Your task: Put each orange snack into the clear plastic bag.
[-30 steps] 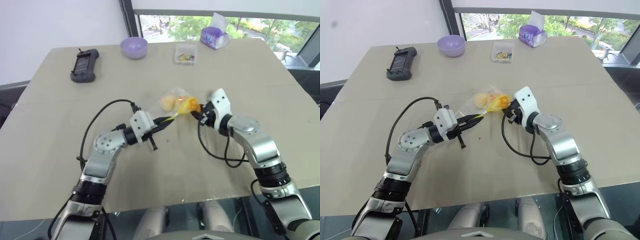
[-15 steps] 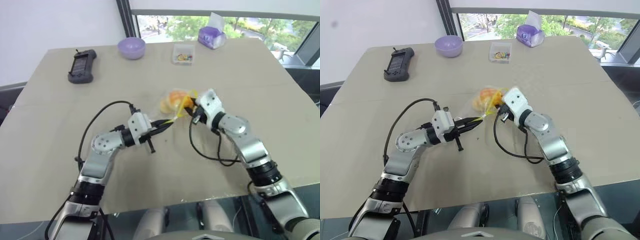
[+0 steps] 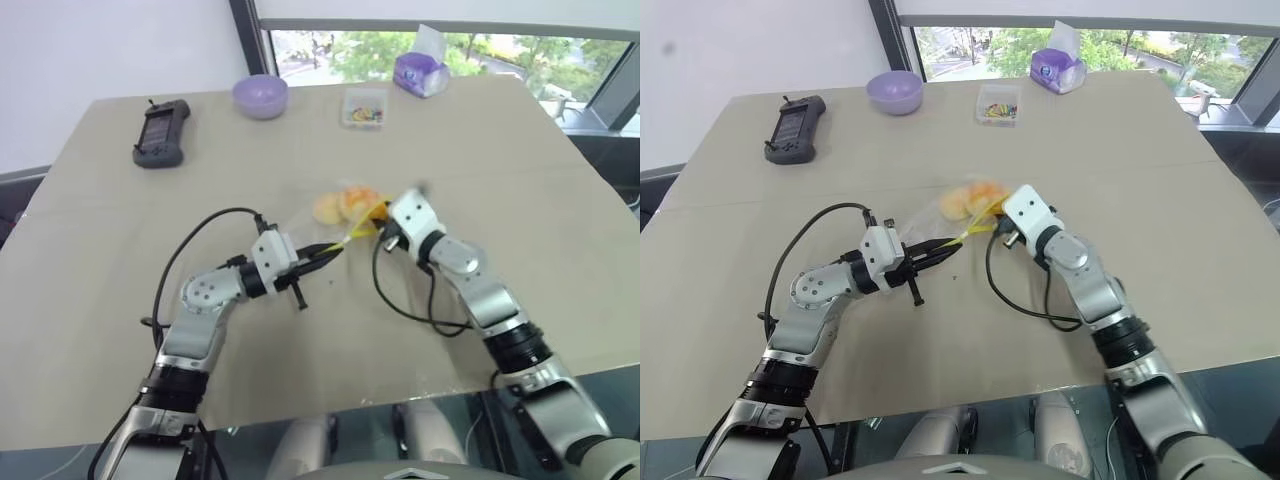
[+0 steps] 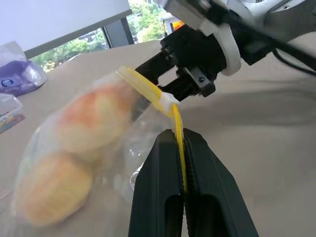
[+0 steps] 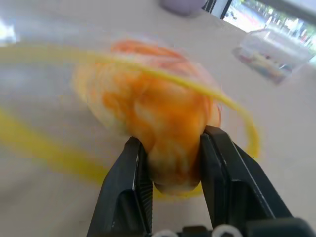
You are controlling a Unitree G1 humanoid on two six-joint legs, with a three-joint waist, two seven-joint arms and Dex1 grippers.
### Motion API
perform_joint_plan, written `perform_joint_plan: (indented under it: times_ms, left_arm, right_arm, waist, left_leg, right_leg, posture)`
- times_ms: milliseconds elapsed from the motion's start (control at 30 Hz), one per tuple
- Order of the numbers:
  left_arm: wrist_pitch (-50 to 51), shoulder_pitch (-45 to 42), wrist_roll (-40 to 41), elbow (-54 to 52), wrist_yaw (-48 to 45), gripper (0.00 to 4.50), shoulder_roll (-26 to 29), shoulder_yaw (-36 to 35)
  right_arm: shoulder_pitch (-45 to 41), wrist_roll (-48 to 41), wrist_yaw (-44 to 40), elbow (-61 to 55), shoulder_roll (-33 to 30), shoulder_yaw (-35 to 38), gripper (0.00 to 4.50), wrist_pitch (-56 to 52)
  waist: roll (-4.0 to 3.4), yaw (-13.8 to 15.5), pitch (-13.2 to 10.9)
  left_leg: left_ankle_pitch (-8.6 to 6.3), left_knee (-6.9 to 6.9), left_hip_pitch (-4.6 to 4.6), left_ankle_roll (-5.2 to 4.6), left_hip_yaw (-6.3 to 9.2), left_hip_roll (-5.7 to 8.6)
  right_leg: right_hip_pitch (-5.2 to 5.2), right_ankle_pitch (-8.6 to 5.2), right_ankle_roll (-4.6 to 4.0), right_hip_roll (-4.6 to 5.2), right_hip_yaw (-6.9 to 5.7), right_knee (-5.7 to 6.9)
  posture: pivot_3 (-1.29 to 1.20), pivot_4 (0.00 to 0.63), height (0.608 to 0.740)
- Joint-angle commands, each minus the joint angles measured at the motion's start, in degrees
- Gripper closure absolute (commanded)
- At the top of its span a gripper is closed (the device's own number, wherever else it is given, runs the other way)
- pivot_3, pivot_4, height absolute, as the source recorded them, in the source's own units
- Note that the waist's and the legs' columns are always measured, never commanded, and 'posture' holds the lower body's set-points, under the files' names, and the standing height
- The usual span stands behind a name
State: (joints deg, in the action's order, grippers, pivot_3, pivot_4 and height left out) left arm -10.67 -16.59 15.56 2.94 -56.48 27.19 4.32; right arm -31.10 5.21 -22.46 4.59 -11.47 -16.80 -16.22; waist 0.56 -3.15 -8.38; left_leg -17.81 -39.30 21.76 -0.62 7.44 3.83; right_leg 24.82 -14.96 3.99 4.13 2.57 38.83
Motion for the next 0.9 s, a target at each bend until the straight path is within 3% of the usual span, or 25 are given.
perform_joint_plan:
  times_ms: [33, 233, 400, 667, 767, 900]
  left_arm:
    - [-1.1, 0.4, 1.6, -1.1, -0.3, 4.5, -0.1, -1.3]
    - [3.3, -0.7, 4.6, -2.2, 2.0, 4.5, -1.2, -3.0]
    - [10.3, -3.0, 8.2, -3.3, 5.4, 4.5, -2.0, -5.5]
    - [21.7, -6.3, 14.8, -7.0, 9.8, 4.5, -2.7, -8.9]
    - [25.8, -8.3, 17.7, -8.0, 11.7, 4.5, -3.2, -10.3]
    - [28.7, -9.7, 19.5, -8.5, 12.6, 4.5, -3.4, -11.2]
  right_arm:
    - [-0.6, 3.8, 0.6, 0.0, -2.1, -0.9, 3.06, 3.5]
    - [-0.1, 6.9, -2.0, 0.0, -3.9, -4.0, 3.06, 5.7]
    - [0.9, 3.3, -2.6, -3.0, -3.4, 0.1, 1.35, 4.3]
    - [4.0, -8.3, -11.5, -21.5, -10.6, 10.0, 1.35, -5.9]
    - [7.4, -5.1, -13.5, -24.4, -17.0, 9.3, 1.35, -4.0]
    - [8.9, -0.1, -10.5, -20.5, -18.1, 6.1, 1.35, -1.7]
  waist:
    - [0.0, 0.4, 0.0]
    - [0.0, 0.6, 0.0]
    - [0.0, 0.6, 0.0]
    - [0.01, 0.9, 0.0]
    - [0.01, 1.1, 0.0]
    - [0.02, 0.6, 0.0]
  left_leg:
    - [0.0, -0.02, 0.01, 0.0, 0.01, 0.02]
    - [0.0, -0.02, 0.0, 0.0, 0.04, 0.0]
    - [0.0, -0.06, 0.0, 0.0, 0.03, 0.01]
    - [0.0, -0.05, 0.04, 0.0, 0.07, 0.02]
    - [0.0, -0.05, 0.06, 0.0, 0.13, 0.02]
    - [0.0, -0.05, -0.02, 0.0, -0.01, 0.01]
  right_leg:
    - [-0.02, 0.0, 0.0, 0.01, -0.01, -0.01]
    - [-0.01, 0.0, 0.0, -0.02, -0.06, -0.02]
    - [-0.02, 0.0, 0.0, -0.02, -0.04, 0.01]
    - [-0.03, 0.0, 0.0, 0.0, -0.07, -0.03]
    - [-0.05, 0.0, 0.0, 0.0, -0.13, -0.05]
    - [-0.04, 0.0, 0.0, -0.01, 0.0, 0.02]
  posture:
    - [0.0, 0.15, 0.74]
    - [0.0, 0.15, 0.74]
    - [0.0, 0.15, 0.74]
    - [0.0, 0.15, 0.74]
    - [0.0, 0.15, 0.74]
    - [0.0, 0.15, 0.74]
